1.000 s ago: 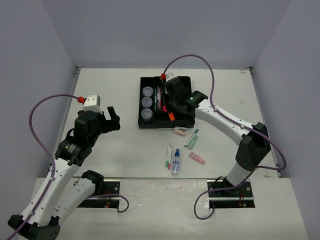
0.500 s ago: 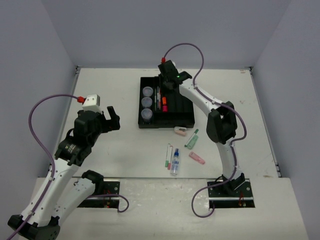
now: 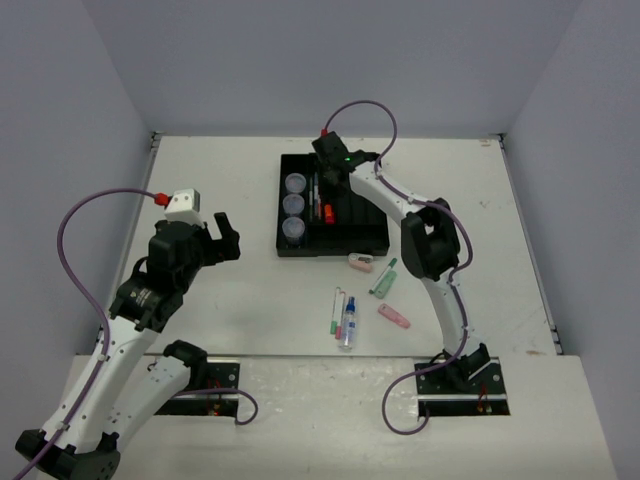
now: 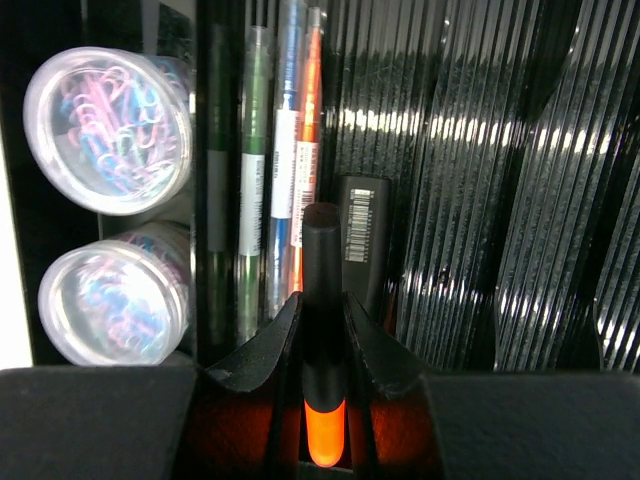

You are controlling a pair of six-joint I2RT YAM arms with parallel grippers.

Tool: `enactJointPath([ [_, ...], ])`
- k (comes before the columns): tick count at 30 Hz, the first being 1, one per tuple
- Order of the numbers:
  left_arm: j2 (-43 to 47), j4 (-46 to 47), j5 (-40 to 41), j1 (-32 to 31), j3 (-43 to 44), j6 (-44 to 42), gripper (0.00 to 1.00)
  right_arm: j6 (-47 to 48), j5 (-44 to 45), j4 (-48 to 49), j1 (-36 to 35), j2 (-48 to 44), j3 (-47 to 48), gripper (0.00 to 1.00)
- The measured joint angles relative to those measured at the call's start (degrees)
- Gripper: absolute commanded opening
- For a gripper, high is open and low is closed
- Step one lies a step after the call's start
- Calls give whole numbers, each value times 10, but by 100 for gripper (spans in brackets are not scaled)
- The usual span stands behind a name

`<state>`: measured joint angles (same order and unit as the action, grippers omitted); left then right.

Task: Sort the stationery into containers
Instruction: Place the pen in the storage box.

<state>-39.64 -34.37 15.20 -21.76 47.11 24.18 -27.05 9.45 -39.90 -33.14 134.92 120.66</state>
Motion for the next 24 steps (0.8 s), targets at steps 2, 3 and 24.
enactJointPath([
  [2,0,0,0,0,0,0,100,-4,0,1,1,4,0,32],
  [3,0,0,0,0,0,0,100,-5,0,0,2,5,0,37],
  [24,-7,3,-3,0,0,0,100,-12,-1,14,0,-163,-122,55],
])
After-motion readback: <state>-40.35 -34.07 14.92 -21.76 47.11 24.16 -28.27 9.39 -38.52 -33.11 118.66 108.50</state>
